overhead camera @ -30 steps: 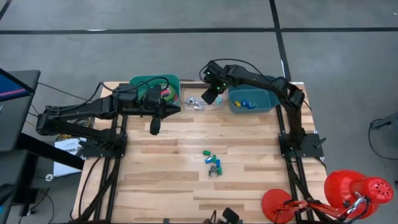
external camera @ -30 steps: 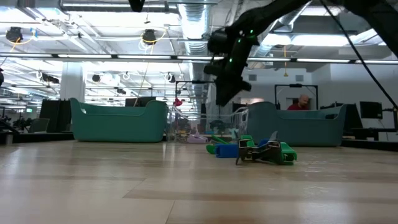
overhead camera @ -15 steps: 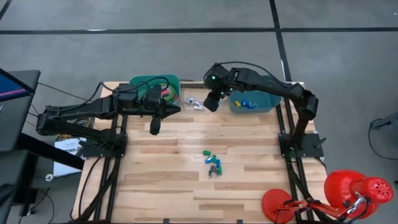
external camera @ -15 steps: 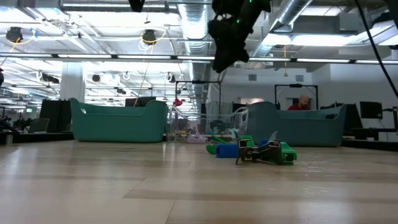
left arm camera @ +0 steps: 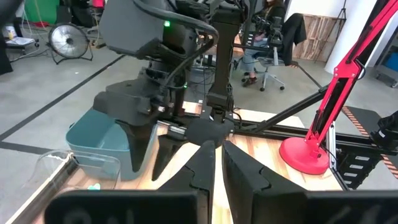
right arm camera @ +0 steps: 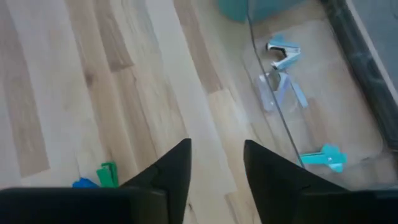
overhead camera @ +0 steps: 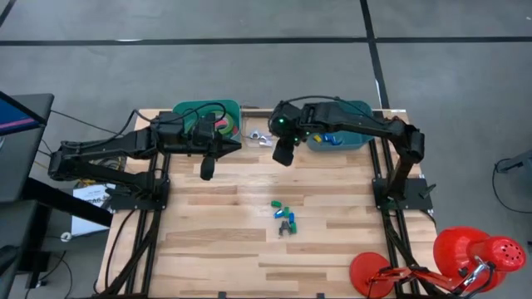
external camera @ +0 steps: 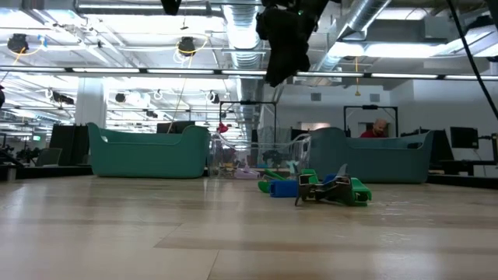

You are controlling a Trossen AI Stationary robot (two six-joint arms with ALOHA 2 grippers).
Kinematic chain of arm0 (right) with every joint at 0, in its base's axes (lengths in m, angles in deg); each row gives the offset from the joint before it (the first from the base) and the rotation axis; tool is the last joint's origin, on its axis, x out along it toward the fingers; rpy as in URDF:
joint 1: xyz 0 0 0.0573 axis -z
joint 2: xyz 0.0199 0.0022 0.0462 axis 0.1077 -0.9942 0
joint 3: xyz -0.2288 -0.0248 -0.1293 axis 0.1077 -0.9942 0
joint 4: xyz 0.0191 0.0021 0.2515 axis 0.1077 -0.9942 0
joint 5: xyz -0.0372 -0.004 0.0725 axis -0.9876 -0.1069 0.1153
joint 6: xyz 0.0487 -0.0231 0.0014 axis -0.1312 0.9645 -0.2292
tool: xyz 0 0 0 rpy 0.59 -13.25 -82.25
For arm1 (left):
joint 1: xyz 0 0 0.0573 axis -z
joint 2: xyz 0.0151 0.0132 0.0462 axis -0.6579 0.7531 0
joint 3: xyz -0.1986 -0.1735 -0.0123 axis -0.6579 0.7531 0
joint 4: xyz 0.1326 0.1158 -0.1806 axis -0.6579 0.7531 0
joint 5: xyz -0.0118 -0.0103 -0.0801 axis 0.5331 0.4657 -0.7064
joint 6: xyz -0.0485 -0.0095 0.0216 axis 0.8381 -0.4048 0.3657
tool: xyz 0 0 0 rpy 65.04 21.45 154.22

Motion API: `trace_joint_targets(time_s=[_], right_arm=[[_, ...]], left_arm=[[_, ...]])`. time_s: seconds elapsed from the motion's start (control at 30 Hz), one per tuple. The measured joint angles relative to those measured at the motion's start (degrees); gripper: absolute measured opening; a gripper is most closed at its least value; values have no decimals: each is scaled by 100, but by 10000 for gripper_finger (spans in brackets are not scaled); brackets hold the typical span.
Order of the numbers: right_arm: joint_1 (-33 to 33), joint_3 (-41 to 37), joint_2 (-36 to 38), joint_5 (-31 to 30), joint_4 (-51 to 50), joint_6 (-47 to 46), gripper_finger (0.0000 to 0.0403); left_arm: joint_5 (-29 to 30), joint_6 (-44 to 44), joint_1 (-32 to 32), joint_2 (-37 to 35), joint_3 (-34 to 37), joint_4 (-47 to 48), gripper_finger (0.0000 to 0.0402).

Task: Pick and place Stapler, Stapler remover, tape
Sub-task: Put the green stapler into the dark blue bin

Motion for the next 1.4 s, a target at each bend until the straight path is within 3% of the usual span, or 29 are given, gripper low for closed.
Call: trace_joint_targets(time_s=[0.2,0.37,0.8,1.4], right_arm=[[-225,1,0,-6,-92,-44,193],[-557,1,0,-11,-82,-201,210],[-1163,-1,0,-49,-489,-503,176],[-1254,0,0,-11,10,-233,161]], left_arm=[[2,0,0,0,0,0,21],[1,0,1,0,0,0,21],[0,0,2,0,-2,0,21],[0,0,2,0,-2,-2,21]])
